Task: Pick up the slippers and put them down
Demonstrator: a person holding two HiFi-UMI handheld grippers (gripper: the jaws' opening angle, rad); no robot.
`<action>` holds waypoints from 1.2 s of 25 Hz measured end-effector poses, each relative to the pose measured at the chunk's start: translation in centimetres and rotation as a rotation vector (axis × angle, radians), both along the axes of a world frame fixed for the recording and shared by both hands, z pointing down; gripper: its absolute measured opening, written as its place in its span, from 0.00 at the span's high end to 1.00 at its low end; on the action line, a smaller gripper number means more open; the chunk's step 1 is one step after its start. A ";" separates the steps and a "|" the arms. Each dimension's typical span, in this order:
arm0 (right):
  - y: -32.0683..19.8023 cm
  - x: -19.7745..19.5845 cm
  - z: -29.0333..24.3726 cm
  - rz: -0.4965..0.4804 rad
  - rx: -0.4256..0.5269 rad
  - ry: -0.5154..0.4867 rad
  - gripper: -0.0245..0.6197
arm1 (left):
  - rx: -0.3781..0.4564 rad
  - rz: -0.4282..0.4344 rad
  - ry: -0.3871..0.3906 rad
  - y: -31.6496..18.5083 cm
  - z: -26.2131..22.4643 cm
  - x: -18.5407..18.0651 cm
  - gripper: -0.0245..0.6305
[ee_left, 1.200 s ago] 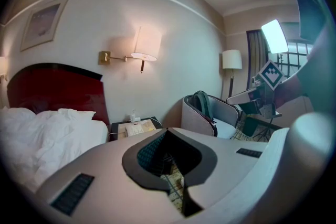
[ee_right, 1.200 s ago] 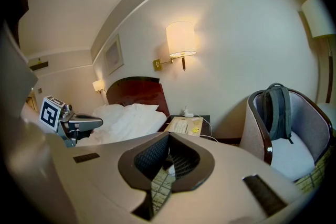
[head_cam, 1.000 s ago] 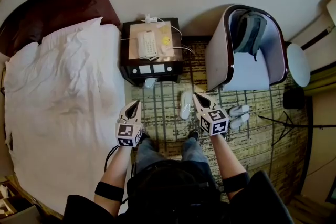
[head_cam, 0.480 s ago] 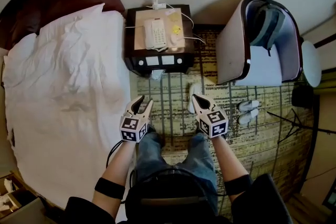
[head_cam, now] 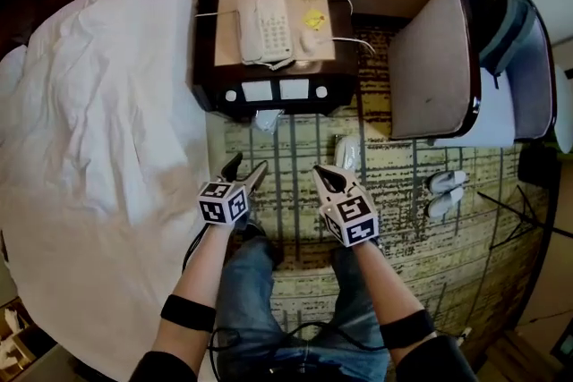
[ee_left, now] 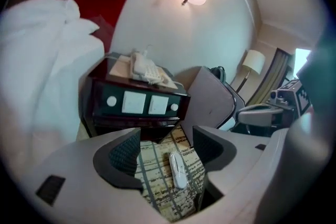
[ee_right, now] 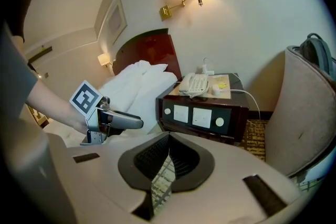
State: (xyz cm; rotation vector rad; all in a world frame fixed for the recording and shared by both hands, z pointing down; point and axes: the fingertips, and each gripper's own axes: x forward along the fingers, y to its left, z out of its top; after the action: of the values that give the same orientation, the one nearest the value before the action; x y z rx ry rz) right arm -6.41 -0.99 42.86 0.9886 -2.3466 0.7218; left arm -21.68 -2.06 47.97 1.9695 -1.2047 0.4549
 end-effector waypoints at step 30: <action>-10.5 -8.1 39.1 0.050 -0.035 -0.085 0.96 | -0.273 0.159 0.197 -13.7 45.0 -3.7 0.21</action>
State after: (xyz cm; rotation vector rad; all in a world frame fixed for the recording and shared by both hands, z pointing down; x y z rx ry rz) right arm -14.46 -11.54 82.01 1.0239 -2.3804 0.8370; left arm -25.38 -15.73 92.93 1.8314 -0.8215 0.4671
